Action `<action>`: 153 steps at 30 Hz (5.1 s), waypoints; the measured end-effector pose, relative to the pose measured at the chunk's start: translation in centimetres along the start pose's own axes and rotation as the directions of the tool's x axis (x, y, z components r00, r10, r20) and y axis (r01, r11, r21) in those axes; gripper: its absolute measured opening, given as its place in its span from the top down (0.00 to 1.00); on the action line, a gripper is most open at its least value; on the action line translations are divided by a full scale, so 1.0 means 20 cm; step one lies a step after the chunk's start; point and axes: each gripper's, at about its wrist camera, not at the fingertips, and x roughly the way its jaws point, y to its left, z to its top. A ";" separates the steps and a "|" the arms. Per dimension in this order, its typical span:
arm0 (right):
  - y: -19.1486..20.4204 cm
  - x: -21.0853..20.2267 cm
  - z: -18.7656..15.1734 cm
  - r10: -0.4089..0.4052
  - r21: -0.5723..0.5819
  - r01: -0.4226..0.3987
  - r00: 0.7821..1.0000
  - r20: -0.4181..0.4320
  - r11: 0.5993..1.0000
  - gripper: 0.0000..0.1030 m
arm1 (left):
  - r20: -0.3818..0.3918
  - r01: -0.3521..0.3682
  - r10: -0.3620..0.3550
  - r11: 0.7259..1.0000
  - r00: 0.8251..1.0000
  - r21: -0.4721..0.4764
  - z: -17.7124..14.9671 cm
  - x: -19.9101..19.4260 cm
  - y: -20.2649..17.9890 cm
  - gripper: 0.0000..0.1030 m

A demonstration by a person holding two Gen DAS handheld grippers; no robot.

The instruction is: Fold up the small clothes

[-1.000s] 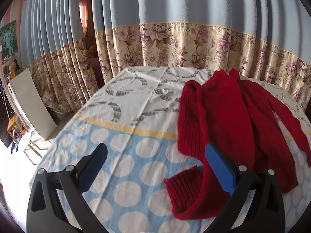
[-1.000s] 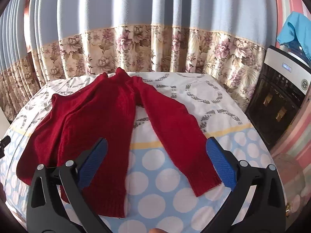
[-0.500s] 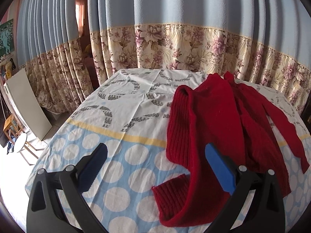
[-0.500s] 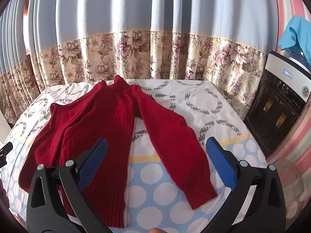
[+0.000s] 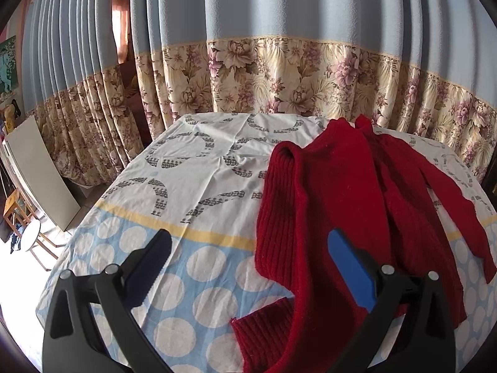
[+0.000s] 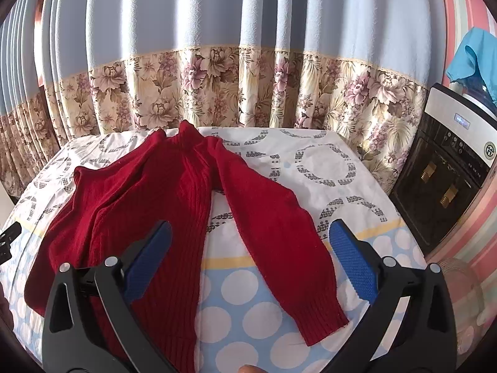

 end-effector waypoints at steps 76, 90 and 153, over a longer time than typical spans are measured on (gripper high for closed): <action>0.14 1.13 0.26 0.058 -0.015 -0.061 0.985 -0.160 0.998 0.03 | -0.215 0.217 -0.184 0.966 0.959 0.143 0.63 1.06 -0.82 0.85; 0.06 1.21 0.26 0.055 0.026 -0.051 0.981 -0.187 0.998 0.03 | -0.136 0.086 -0.064 0.982 0.989 0.167 0.86 1.04 -0.45 0.88; -0.01 1.55 0.77 -0.139 -0.068 0.130 0.978 -0.154 0.989 0.89 | -0.181 -0.067 0.108 0.974 0.978 0.217 1.16 1.63 0.03 0.96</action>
